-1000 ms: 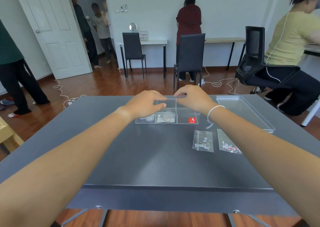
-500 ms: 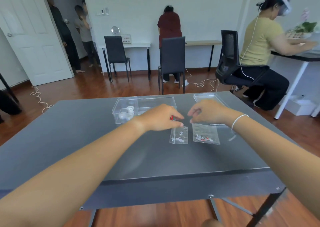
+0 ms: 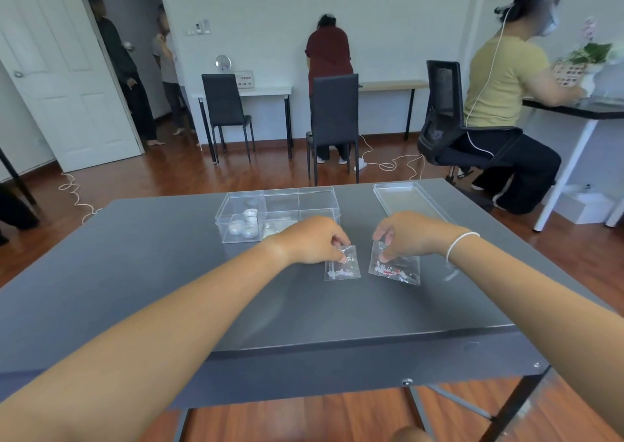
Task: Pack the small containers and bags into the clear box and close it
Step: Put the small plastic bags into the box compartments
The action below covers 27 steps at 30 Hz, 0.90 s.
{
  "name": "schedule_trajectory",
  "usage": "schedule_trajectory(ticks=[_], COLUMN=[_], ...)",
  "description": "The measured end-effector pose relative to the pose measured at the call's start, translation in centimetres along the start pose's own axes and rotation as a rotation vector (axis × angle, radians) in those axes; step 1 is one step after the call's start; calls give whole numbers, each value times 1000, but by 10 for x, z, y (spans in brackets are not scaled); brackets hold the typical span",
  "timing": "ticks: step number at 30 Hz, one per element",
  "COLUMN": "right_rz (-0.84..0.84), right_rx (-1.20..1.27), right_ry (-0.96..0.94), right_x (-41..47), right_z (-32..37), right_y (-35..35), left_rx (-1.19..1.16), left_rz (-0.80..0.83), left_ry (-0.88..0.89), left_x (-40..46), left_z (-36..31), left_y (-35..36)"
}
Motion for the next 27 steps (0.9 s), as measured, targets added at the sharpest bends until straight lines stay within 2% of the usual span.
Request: schedule_trajectory(ticks=[8,12,14,21,27], right_rz=[-52,-72,-86,-146,-188], right_rx=[145,253,323,475,514], right_ry=[-23,-37,-45,-106,-140], right_x=[4,4,4,5,8], right_z=[3,8,13,26,26], right_y=[2,-7,-14,-38,-46], left_rx=[-200,-334,-371,-433,-400], left_rz=[-86,-109,-169,-396,-440], left_ry=[-38,-81,-76,-127,-197], left_x=[-1,0,0,17,38], left_z=[12,15,16,32,46], left_y=[-4,-25,-42,-96,-97])
Point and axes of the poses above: each hand's wrist, its own x-axis towards the middle knuckle, its own y-axis out of the palm, z = x × y, the point moved 2 cm from there along x, towards the middle knuckle, and after that the axes turned 6 degrees about -z, right-handed, at the moved point
